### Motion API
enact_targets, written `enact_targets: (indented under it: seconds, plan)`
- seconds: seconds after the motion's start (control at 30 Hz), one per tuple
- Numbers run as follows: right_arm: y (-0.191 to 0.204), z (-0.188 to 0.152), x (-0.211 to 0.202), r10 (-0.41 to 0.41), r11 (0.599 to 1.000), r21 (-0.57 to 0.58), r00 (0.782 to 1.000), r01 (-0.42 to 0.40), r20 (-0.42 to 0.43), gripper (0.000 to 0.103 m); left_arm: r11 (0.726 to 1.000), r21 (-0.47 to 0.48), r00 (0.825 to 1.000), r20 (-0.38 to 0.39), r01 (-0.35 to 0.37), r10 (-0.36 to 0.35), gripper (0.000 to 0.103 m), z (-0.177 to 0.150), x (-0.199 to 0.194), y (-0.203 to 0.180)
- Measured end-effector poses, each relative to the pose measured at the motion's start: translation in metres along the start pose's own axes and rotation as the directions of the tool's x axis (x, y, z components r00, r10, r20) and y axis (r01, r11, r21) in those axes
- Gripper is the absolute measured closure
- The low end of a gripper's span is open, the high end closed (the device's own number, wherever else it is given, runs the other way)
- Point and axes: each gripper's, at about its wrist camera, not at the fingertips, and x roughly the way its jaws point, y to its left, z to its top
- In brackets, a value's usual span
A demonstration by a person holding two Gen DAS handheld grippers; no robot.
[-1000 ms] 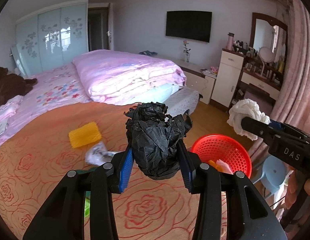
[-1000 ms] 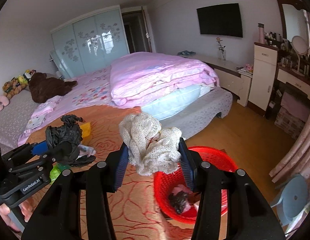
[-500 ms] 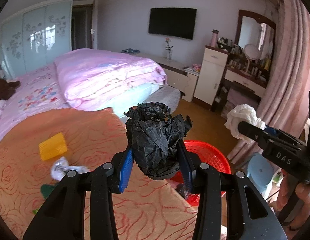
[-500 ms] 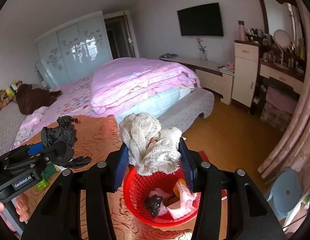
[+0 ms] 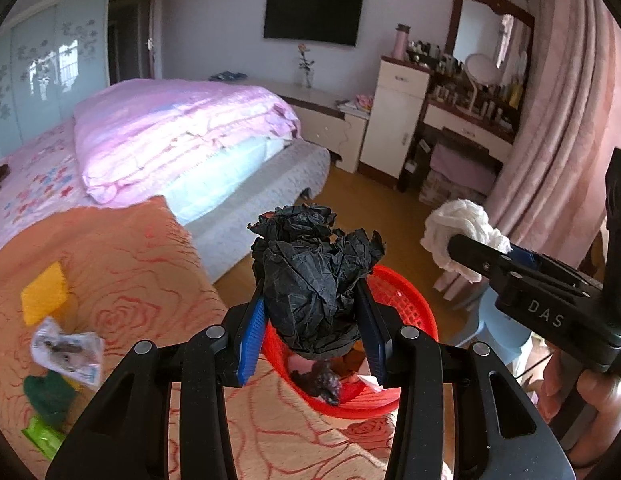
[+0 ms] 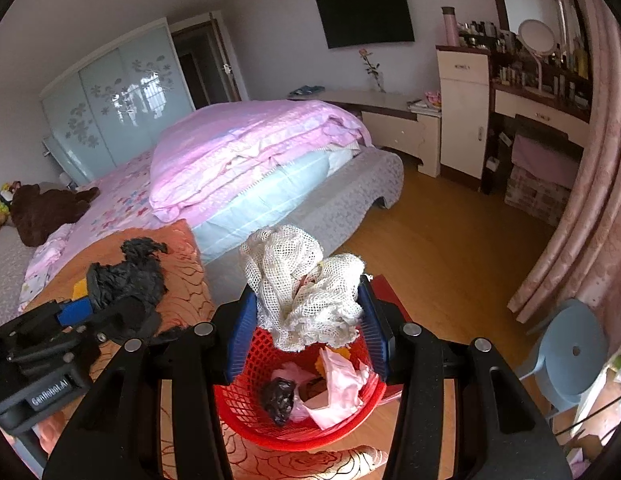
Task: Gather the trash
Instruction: 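Carry the black bag and white mesh cloth over the red basket, then open both tools to drop the bag and cloth into the basket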
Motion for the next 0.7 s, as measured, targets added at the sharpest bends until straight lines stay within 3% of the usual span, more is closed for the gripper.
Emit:
enact_targets:
  seconds: [0.4, 0.53, 0.7]
  plan:
    - [-0.007, -0.017, 0.029, -0.047, 0.999, -0.006, 0.997, 0.047, -0.064, 0.056, 1.000, 0.016, 0.998, -0.064, 0.006, -0.005, 0.061, -0.013, 0.031, -0.006]
    - [-0.009, -0.018, 0.034, -0.046, 0.999, -0.005, 0.996, 0.045, -0.081, 0.054, 1.000, 0.024, 0.996, -0.086, 0.013, -0.011, 0.054, -0.017, 0.038, -0.009]
    - [-0.011, -0.019, 0.035, -0.043, 0.999, 0.004, 0.995, 0.043, -0.085, 0.045, 1.000, 0.024, 0.995, -0.095, 0.011, -0.009, 0.041, -0.019, 0.039, -0.007]
